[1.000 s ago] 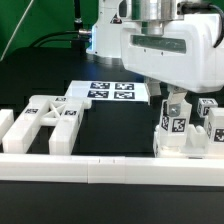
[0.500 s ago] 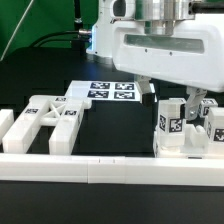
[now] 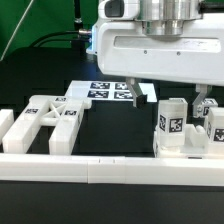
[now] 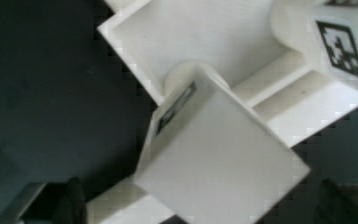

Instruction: Assemble chair

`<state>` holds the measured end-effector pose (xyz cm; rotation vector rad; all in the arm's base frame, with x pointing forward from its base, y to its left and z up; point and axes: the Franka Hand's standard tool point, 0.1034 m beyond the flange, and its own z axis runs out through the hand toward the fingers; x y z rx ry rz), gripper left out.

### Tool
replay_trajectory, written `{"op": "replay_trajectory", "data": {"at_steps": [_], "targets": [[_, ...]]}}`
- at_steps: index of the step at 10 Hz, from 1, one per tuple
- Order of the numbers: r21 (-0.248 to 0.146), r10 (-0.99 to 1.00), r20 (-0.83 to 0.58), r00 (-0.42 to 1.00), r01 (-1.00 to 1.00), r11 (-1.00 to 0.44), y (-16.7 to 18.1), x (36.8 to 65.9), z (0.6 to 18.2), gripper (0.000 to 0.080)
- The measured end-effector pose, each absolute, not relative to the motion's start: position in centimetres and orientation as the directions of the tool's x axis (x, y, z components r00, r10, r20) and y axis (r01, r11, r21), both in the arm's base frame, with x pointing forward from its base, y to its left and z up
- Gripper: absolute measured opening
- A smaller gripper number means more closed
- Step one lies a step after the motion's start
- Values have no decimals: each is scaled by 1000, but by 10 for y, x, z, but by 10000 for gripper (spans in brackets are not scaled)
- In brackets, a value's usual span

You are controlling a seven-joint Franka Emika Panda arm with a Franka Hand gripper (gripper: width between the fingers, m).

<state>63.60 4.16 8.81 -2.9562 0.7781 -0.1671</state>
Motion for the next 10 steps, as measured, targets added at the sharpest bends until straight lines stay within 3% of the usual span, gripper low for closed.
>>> {"op": "replay_trajectory", "data": {"at_steps": [3, 10], "targets": [[-82, -261, 106, 960, -253, -964, 47, 633, 86, 649], [-30, 101, 140, 985, 106, -994, 49, 631, 83, 635]]}}
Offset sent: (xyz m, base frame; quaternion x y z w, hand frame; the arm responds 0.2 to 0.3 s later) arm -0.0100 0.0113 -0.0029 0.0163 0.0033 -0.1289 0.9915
